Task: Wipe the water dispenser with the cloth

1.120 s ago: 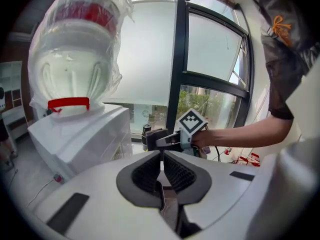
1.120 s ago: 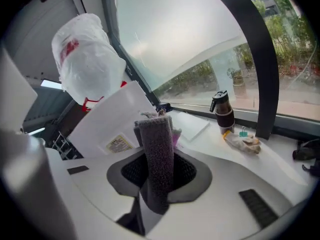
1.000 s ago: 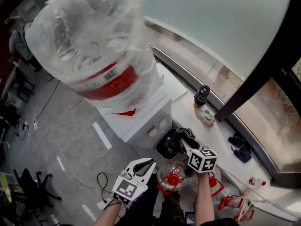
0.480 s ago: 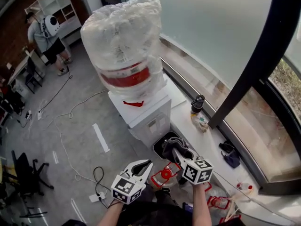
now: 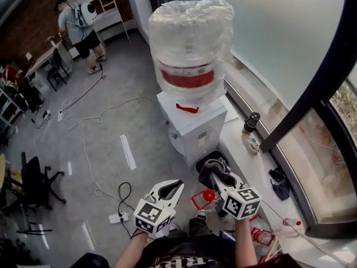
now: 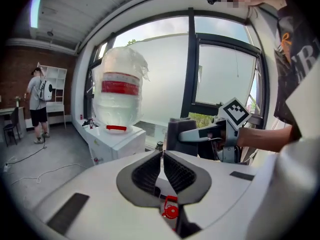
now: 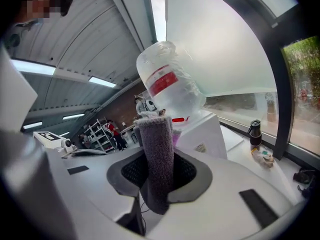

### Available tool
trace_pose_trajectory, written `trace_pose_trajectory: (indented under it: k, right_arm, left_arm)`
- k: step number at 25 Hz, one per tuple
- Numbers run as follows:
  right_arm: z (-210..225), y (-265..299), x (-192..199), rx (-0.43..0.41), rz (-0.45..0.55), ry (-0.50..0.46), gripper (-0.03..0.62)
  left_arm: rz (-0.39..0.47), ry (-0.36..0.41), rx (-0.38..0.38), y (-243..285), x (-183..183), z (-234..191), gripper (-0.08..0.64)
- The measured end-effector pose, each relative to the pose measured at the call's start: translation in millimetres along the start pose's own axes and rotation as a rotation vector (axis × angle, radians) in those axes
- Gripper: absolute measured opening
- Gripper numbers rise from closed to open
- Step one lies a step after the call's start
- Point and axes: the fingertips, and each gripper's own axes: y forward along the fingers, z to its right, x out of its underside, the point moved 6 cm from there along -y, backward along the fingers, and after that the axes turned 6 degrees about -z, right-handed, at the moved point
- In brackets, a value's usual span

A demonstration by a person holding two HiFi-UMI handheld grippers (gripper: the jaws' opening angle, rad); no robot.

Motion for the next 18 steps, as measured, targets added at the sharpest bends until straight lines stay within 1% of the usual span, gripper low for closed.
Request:
trace_pose_trajectory:
  k: [3,7,13,18]
  right_arm:
    - [-27,-2,8,0.005,0.000,-0.041,0.101]
    - [-69,-7,25,-0.005,0.002,-0.067,0.101]
    - [-126,-11,49,-0.018,-0.012,-0.122,0.101]
    - [-153,-18,61,-0.010,-0.024,-0.165,0.101]
  left_arm:
    - [0.025,0.014,-0.037,-34,3,-5,0.029]
    - [0.050,0.002,-0.068,-81,18,-8,0.029]
    - [0.092,-0.004,-0.077,-133,39,-8,0.029]
    - [0.135,-0.017,-0.084,-164,52,-6,0.029]
